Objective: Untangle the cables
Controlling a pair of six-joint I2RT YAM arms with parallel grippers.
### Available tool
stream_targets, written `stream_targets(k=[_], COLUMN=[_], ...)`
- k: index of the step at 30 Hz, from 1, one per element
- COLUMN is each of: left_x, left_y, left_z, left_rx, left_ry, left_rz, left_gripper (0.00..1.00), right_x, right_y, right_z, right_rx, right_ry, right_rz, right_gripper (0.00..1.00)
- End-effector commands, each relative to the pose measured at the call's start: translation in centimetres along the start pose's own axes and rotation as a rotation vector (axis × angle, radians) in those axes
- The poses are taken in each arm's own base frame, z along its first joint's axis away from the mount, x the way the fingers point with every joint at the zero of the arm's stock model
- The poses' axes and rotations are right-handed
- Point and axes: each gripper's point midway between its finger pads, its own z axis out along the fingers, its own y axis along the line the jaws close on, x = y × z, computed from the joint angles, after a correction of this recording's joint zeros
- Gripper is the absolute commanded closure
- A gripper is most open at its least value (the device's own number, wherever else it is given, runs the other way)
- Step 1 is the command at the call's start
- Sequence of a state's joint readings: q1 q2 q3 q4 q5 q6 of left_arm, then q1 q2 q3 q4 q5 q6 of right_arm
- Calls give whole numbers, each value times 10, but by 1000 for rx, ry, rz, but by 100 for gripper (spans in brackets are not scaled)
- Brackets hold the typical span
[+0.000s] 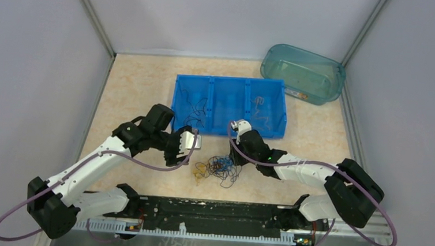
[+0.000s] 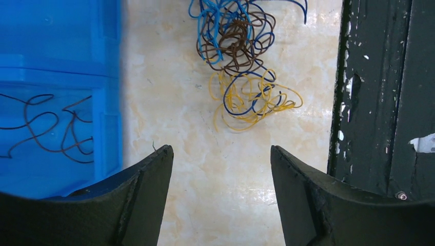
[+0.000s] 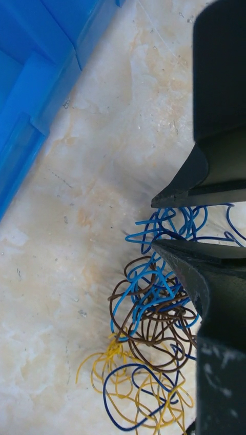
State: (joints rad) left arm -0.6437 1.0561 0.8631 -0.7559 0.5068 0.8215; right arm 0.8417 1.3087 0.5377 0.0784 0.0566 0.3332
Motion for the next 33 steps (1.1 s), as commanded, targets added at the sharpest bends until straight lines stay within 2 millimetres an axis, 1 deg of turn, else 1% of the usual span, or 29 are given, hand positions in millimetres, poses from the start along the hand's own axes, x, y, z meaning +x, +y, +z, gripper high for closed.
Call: stream_targets(k=[1, 3, 5, 9, 10, 16, 19, 22, 26, 31, 33], left_x=[-28, -36, -44, -55, -58, -92, -101, -108, -112, -109, -110], left_y=[6, 11, 11, 4, 2, -1, -3, -3, -4, -5, -4], left_z=[-20, -26, -30, -33, -34, -44, -46, -45, -42, -36, -36], left_rx=[-28, -46, -44, -23, -17, -45, -32, -11, 12, 28, 20], left_ry=[-63, -74, -96, -152, -168, -360, -405, -427, -450, -447, -456], left_rz=[21, 26, 27, 16, 3, -14, -24, -43, -56, -70, -61], left_gripper=[24, 23, 23, 22, 22, 20, 20, 21, 24, 30, 32], right_x=[-26, -35, -51, -80, -86, -125, -140, -151, -160, -166, -165], right_y=[0, 1, 7, 26, 32, 72, 90, 106, 124, 139, 145], right_z=[6, 3, -6, -31, -38, -88, -110, -125, -137, -143, -140], right_rx=[15, 10, -12, -103, -136, -344, -443, -522, -615, -668, -681], right_ry=[-82, -116, -174, -274, -296, -447, -501, -538, -567, -597, -586], right_rz=[-30, -35, -38, -29, -28, 0, 0, 6, 29, 57, 62], right_gripper=[74, 84, 92, 99, 100, 100, 100, 100, 100, 100, 100])
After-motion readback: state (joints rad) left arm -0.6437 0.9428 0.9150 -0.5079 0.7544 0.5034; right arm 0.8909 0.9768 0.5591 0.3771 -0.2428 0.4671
